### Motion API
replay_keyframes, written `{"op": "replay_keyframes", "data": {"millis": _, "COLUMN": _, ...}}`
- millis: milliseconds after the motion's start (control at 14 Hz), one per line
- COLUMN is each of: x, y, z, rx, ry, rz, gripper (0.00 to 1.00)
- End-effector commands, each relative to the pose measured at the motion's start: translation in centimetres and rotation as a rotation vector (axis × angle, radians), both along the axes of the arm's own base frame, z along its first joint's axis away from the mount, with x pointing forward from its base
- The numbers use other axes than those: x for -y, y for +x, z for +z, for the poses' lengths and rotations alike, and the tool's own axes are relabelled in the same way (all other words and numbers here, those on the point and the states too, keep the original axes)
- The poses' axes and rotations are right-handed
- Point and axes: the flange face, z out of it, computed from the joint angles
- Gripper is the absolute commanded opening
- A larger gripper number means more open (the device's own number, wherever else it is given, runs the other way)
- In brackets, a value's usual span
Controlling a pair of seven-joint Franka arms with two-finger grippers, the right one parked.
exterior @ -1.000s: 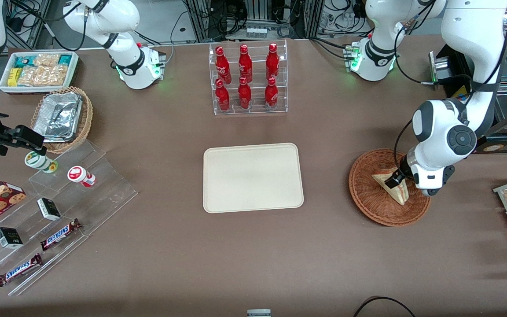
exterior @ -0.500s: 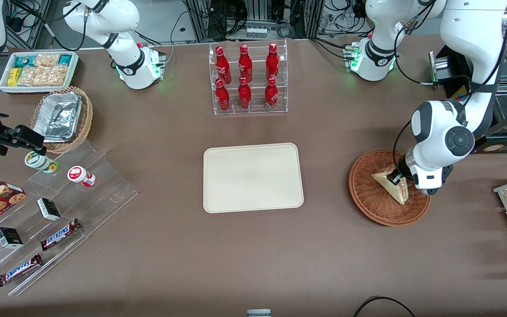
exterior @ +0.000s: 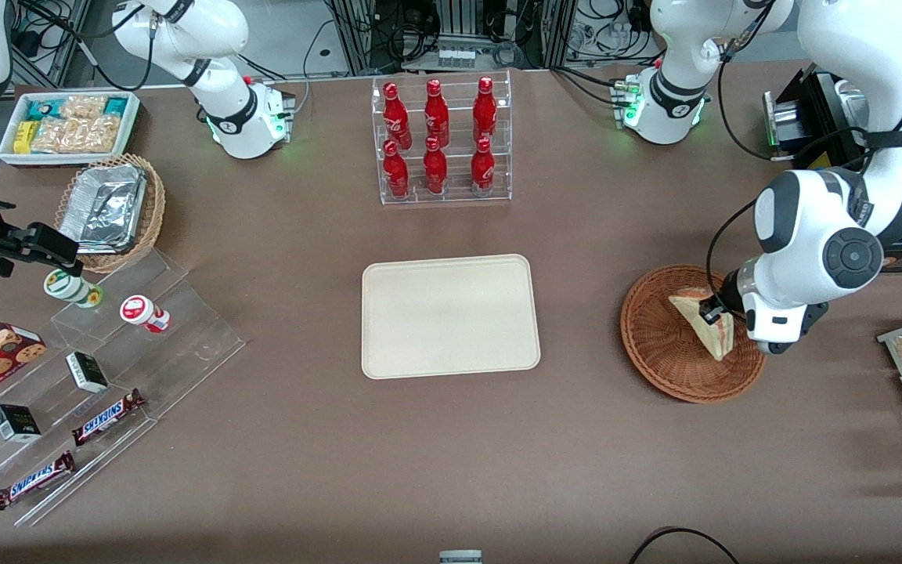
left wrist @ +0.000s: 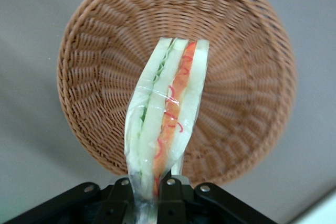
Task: Place sandwich from basket to tray
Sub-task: 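Carry the sandwich with the left gripper over the cream tray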
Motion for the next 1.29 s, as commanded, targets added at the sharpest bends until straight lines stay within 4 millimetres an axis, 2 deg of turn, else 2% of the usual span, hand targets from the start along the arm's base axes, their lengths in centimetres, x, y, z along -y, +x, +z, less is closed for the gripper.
{"op": "replay_keyframes", "data": {"millis": 0, "x": 4.7, "y": -0.3, "z": 1.1, "rx": -0.013, "ry": -0.023, "rz": -0.122, "gripper": 0.0}}
{"op": "replay_keyframes", "data": {"millis": 429, "x": 16.9, "y": -3.3, "z": 1.6, "rx": 0.007, "ry": -0.05, "rz": -0.361, "gripper": 0.0}}
{"op": "replay_keyframes", "data": {"millis": 571, "x": 20.7, "y": -3.6, "z": 1.3, "rx": 0.009, "ry": -0.056, "rz": -0.445, "gripper": 0.0}}
{"op": "replay_keyframes", "data": {"millis": 857, "x": 28.4, "y": -4.8, "z": -0.5, "rx": 0.021, "ry": -0.045, "rz": -0.53, "gripper": 0.0}}
{"op": "replay_keyframes", "data": {"millis": 1214, "x": 35.6, "y": -5.6, "z": -3.4, "rx": 0.051, "ry": 0.024, "rz": -0.502, "gripper": 0.0}}
